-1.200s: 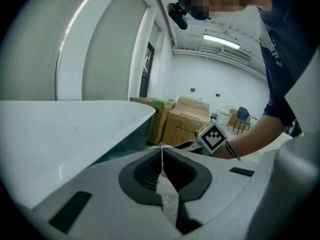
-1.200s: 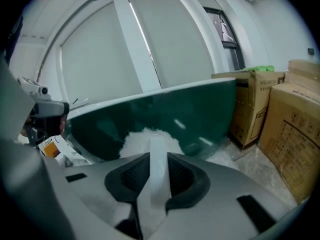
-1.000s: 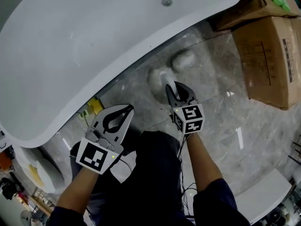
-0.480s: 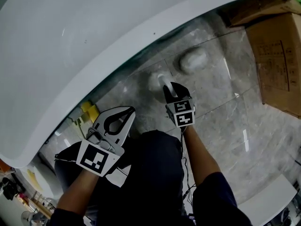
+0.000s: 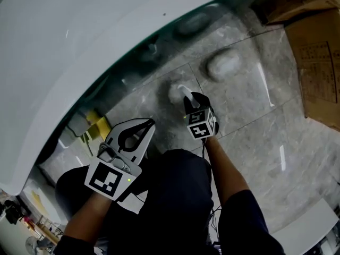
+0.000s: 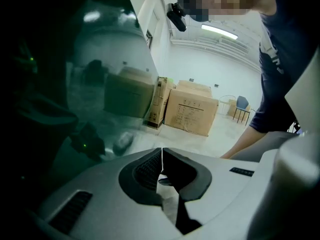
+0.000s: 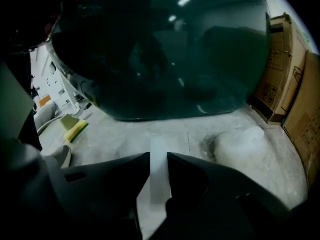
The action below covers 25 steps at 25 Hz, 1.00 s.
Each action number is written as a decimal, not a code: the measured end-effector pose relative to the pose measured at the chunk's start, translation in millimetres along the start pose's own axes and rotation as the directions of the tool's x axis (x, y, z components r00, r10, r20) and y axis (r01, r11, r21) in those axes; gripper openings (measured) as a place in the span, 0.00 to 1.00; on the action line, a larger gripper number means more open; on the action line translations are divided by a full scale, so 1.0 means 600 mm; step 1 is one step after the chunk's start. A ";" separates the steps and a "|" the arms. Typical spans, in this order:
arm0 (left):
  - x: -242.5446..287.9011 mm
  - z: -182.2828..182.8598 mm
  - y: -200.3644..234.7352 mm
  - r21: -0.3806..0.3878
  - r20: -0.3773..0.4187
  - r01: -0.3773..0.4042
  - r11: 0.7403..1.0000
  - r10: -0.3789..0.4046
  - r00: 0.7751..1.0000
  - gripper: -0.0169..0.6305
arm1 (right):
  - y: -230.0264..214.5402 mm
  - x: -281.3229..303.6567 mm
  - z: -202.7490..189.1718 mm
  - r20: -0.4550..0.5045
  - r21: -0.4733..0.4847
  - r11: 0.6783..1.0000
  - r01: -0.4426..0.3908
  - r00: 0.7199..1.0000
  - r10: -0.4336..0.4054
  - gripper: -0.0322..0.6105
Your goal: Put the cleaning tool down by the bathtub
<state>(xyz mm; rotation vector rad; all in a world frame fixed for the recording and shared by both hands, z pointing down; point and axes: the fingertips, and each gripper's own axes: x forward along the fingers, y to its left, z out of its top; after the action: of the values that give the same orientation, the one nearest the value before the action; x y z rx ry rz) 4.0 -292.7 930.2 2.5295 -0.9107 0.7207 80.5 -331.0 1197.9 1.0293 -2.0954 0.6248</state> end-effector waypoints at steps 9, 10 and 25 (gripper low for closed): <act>0.003 -0.024 -0.003 -0.005 -0.021 -0.008 1.000 0.008 1.000 0.08 | 0.030 0.028 -0.030 -0.033 -0.181 0.983 0.020 0.999 -0.026 0.21; 0.005 -0.022 -0.003 -0.006 -0.020 -0.007 1.000 0.007 1.000 0.08 | 0.032 0.026 -0.027 -0.030 -0.177 0.984 0.012 0.999 -0.017 0.22; -0.001 0.046 -0.015 -0.018 0.029 0.038 0.999 -0.038 0.999 0.08 | 0.010 -0.110 0.098 0.148 0.075 0.993 -0.088 0.986 0.076 0.40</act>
<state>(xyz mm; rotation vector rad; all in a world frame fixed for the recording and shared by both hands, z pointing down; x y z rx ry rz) 19.3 -299.2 906.0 2.5403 -0.8722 0.6630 81.4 -335.8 1109.2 1.0655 -2.2645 0.6994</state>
